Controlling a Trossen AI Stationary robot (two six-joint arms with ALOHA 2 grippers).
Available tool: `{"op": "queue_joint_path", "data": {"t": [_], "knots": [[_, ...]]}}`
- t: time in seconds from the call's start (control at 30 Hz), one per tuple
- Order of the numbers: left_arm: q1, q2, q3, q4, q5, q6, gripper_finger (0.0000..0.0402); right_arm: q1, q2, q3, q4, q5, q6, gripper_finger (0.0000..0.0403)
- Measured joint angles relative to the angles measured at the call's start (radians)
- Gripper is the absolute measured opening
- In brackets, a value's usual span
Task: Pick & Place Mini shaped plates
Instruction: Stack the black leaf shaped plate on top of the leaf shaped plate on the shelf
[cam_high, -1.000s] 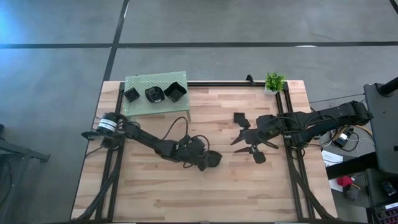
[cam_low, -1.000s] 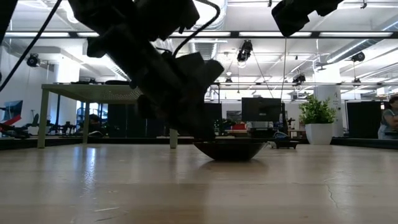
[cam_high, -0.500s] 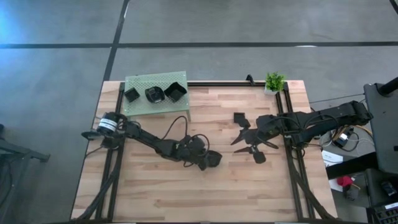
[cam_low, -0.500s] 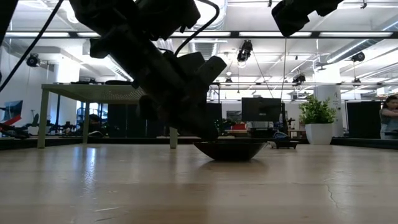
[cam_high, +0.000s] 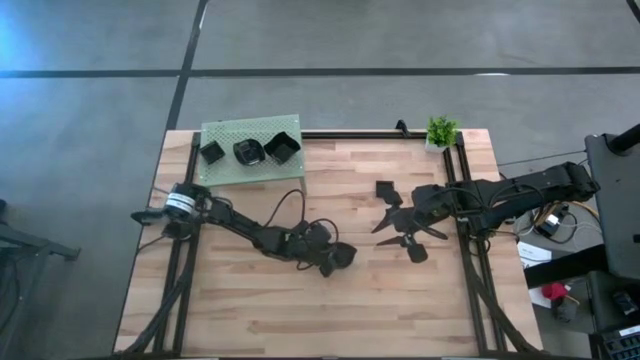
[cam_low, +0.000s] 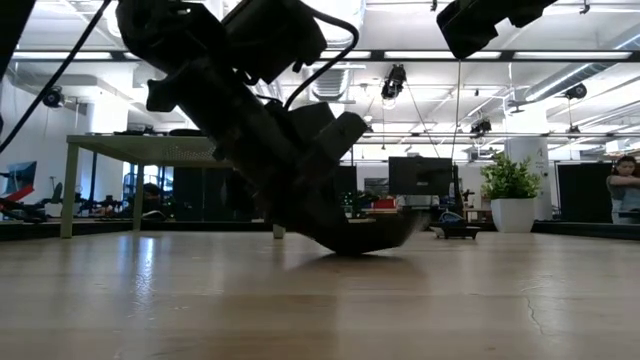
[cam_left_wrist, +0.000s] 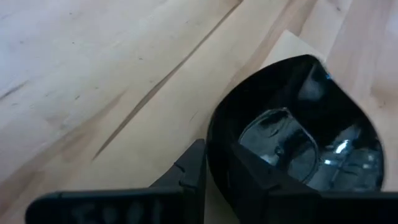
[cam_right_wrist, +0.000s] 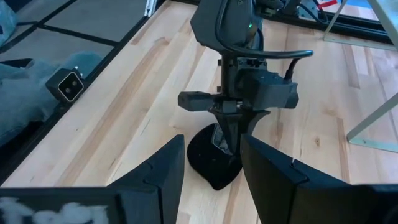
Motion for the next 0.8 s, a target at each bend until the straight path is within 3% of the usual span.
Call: {"op": "queue_joint_path", "data": {"t": [0.13,0.3,0.8], "knots": [[0.001,-0.002,0.0,-0.001,0.011,0.0,0.0049,0.0,0.0,0.0,0.0,0.0,-0.003,0.0155],[0.0,-0.005,0.0,0.006,0.01,0.01,0.0007,0.0,0.0,0.0,0.0,0.0,-0.004,0.0155],[0.0,-0.133,0.002,-0.03,0.015,0.069,0.0,0.0,0.001,-0.001,-0.015,0.0,-0.004,0.0155]]}}
